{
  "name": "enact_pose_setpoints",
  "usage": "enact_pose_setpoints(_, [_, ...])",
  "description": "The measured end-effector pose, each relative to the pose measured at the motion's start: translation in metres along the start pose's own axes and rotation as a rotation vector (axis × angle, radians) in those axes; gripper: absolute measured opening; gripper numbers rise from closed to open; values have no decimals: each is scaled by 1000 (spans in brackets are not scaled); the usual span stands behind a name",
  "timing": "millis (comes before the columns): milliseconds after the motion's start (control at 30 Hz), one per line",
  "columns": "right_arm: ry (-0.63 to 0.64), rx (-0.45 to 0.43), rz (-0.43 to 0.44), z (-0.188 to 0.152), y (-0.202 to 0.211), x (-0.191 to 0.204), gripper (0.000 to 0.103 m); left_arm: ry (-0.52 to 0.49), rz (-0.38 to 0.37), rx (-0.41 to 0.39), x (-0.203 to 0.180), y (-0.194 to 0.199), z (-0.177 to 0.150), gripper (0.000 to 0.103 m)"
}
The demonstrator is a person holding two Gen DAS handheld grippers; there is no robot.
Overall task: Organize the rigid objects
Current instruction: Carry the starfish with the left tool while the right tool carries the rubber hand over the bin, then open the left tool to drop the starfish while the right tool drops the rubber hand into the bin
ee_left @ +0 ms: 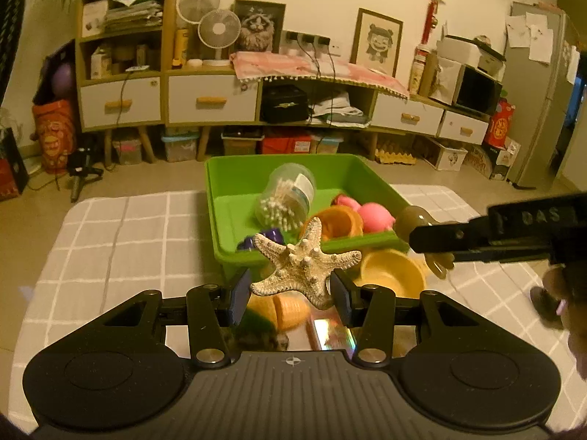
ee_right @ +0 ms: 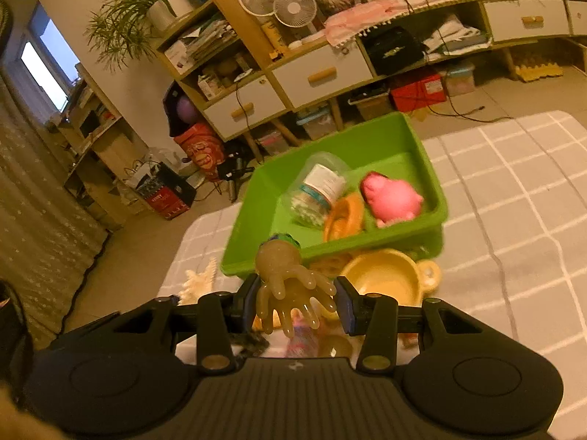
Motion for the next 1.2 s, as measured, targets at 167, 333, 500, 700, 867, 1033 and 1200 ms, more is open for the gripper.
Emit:
enact_pose_setpoints(167, [-44, 1, 14, 19, -15, -3, 18, 26, 33, 31, 11, -32, 30, 52])
enact_pose_setpoints(333, [-112, 25, 0, 38, -43, -12, 18, 25, 47, 79, 15, -71, 48, 52])
enact_pose_setpoints(500, [-187, 63, -16, 47, -69, -29, 18, 68, 49, 126, 22, -99, 51, 52])
enact_pose_setpoints(700, [-195, 78, -40, 51, -87, -32, 18, 68, 78, 163, 24, -115, 56, 52])
enact_pose_setpoints(867, [-197, 91, -43, 50, -95, -31, 18, 52, 105, 182, 26, -122, 57, 53])
enact_pose_setpoints(1033, [-198, 91, -49, 49, -98, -31, 20, 75, 92, 172, 28, -120, 57, 53])
enact_pose_setpoints(1200, [-225, 84, -27, 48, -92, -32, 36, 111, 74, 139, 31, -115, 59, 73])
Point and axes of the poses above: each gripper's, at about its wrist camera, not at the fingertips, and y roughly against the way its jaws point, x to its left, z to its top, the point moved 1 cm from there along -y, roughly the way its jaws point, and after that the axes turned 1 degree about y, right-handed, at the moved point
